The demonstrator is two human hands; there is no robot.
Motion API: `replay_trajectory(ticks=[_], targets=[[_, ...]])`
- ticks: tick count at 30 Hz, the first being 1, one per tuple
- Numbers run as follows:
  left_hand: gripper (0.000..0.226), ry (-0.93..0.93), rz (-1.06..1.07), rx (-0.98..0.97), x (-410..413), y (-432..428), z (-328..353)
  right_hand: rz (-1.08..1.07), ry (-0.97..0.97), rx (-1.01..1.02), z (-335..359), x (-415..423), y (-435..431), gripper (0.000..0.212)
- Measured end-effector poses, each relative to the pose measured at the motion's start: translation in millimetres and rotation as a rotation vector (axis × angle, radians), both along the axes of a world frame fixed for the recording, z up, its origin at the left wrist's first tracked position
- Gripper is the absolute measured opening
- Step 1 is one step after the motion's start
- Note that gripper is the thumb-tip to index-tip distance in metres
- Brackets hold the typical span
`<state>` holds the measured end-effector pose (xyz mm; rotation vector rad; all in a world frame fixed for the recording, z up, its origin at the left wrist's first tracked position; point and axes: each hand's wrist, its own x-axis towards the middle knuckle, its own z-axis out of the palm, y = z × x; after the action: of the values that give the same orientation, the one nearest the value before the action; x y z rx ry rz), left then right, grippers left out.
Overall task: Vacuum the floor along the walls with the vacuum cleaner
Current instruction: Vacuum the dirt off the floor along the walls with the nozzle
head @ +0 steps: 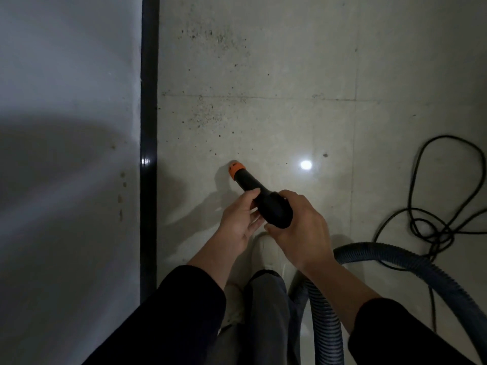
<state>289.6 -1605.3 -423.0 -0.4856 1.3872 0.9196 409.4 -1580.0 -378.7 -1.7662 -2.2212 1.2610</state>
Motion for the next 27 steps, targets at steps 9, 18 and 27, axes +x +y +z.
replay_trajectory(ticks=[9, 18, 27], targets=[[0.029, -0.011, -0.048, -0.002, 22, 27, 4, -0.064, 0.007, -0.020, 4, 22, 21, 0.047], [0.011, -0.023, -0.139, -0.016, 55, 48, 9, -0.193, -0.020, -0.015, 8, 53, 26, 0.047], [0.021, -0.042, -0.173, -0.036, 77, 48, 16, -0.248, -0.042, -0.057, 13, 76, 21, 0.048]])
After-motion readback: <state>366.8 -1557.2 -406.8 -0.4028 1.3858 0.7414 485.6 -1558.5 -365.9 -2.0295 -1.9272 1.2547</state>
